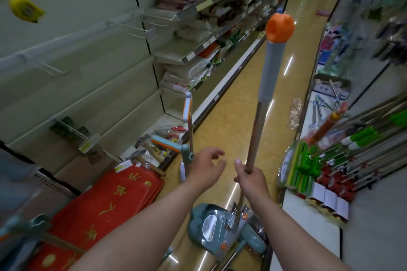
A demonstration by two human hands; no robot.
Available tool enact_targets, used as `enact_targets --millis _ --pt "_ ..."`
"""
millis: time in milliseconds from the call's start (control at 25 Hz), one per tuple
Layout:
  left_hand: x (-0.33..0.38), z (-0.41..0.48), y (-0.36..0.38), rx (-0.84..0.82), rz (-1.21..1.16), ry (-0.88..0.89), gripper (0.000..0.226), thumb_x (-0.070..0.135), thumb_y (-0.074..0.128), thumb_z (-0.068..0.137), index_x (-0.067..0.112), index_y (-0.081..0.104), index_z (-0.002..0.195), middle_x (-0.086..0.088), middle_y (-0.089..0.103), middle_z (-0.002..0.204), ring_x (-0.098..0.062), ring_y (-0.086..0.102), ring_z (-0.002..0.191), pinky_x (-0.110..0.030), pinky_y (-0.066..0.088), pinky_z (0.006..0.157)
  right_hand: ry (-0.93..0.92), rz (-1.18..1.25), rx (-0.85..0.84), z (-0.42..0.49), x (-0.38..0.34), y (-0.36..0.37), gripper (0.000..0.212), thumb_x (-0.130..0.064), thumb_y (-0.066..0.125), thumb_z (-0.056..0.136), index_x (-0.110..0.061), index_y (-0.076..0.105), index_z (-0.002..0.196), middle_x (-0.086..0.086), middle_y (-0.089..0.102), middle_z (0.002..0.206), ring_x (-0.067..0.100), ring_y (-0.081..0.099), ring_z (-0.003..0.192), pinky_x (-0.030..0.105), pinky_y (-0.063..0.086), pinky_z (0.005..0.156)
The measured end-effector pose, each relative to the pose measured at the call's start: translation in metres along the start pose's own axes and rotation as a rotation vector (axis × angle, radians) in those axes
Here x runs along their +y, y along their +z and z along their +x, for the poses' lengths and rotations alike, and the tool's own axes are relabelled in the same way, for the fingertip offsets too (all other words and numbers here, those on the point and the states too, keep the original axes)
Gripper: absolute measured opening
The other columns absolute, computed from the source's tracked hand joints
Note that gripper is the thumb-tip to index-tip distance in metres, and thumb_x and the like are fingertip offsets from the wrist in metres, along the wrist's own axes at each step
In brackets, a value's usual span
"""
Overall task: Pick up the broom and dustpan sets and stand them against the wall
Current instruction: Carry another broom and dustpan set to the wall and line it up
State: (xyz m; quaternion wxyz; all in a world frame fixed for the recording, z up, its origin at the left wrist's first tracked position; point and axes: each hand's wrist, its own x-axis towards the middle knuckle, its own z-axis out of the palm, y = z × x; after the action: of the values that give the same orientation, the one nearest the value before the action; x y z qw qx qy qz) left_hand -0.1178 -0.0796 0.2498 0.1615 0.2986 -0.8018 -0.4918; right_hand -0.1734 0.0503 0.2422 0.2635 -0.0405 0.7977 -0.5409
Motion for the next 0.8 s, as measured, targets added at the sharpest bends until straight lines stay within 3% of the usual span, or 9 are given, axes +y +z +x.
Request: enact_targets --millis 160,200,280,360,480,600,680,800 --pt "0.057 0.058 -0.004 0.476 -0.452 -0.225 0.011 0.015 0.071 0.087 0.020 0.065 0.095 0.003 0.067 0.093 -0.017 0.065 0.085 -0.027 0.054 0.074 -0.027 0.040 0.026 0.051 -0.018 -0.022 0.057 -0.047 0.055 0.098 0.010 0.062 0.103 0.017 0.064 0.076 0.023 0.060 0.071 0.043 0.053 0.078" --pt "0.065 0.078 -0.009 0.617 -0.433 -0.223 0.015 0.016 0.072 0.083 0.021 0.059 0.089 0.000 0.063 0.092 -0.022 0.063 0.082 -0.033 0.054 0.072 -0.031 0.048 0.023 0.065 -0.023 -0.025 0.057 -0.046 0.055 0.098 0.010 0.062 0.104 0.015 0.061 0.075 0.024 0.059 0.071 0.043 0.053 0.076" --pt "0.067 0.107 -0.024 0.727 -0.223 -0.210 0.024 0.023 0.072 0.078 0.024 0.050 0.088 0.000 0.052 0.100 -0.026 0.058 0.091 -0.040 0.052 0.081 -0.033 0.058 0.007 0.087 -0.032 -0.028 0.056 -0.046 0.056 0.098 0.008 0.064 0.106 0.013 0.062 0.073 0.024 0.059 0.071 0.036 0.047 0.068" --pt "0.062 0.132 -0.038 0.659 0.034 -0.272 0.034 0.029 0.072 0.076 0.029 0.051 0.103 0.003 0.044 0.116 -0.024 0.053 0.108 -0.045 0.048 0.095 -0.029 0.064 -0.022 0.103 -0.038 -0.029 0.056 -0.046 0.056 0.097 0.008 0.064 0.105 0.013 0.062 0.073 0.023 0.060 0.070 0.034 0.047 0.069" --pt "0.053 0.167 -0.046 0.460 0.189 -0.453 0.055 0.023 0.071 0.082 0.025 0.049 0.131 -0.006 0.037 0.139 -0.029 0.046 0.123 -0.044 0.044 0.103 -0.024 0.067 -0.060 0.123 -0.042 -0.029 0.056 -0.047 0.056 0.097 0.009 0.061 0.105 0.029 0.068 0.088 0.037 0.067 0.086 0.046 0.053 0.087" --pt "0.043 0.181 -0.045 0.297 0.275 -0.505 0.056 0.021 0.067 0.089 0.018 0.043 0.139 -0.012 0.051 0.137 -0.034 0.056 0.116 -0.035 0.048 0.087 -0.007 0.079 -0.077 0.135 -0.043 -0.027 0.047 -0.049 0.057 0.096 -0.002 0.062 0.090 0.026 0.069 0.101 0.036 0.068 0.099 0.045 0.053 0.088" --pt "0.031 0.180 -0.047 0.238 0.325 -0.529 0.056 0.022 0.067 0.090 0.013 0.043 0.140 -0.015 0.055 0.132 -0.036 0.061 0.109 -0.039 0.053 0.089 0.012 0.085 -0.083 0.139 -0.045 -0.028 0.037 -0.049 0.057 0.096 -0.016 0.060 0.079 0.020 0.070 0.099 0.033 0.068 0.098 0.040 0.052 0.082" --pt "0.016 0.174 -0.045 0.133 0.258 -0.559 0.042 0.028 0.063 0.094 0.007 0.051 0.128 -0.017 0.061 0.112 -0.031 0.065 0.088 -0.040 0.057 0.075 0.014 0.091 -0.088 0.142 -0.050 -0.035 0.035 -0.046 0.056 0.098 -0.015 0.063 0.084 0.019 0.070 0.100 0.030 0.068 0.097 0.040 0.051 0.082"
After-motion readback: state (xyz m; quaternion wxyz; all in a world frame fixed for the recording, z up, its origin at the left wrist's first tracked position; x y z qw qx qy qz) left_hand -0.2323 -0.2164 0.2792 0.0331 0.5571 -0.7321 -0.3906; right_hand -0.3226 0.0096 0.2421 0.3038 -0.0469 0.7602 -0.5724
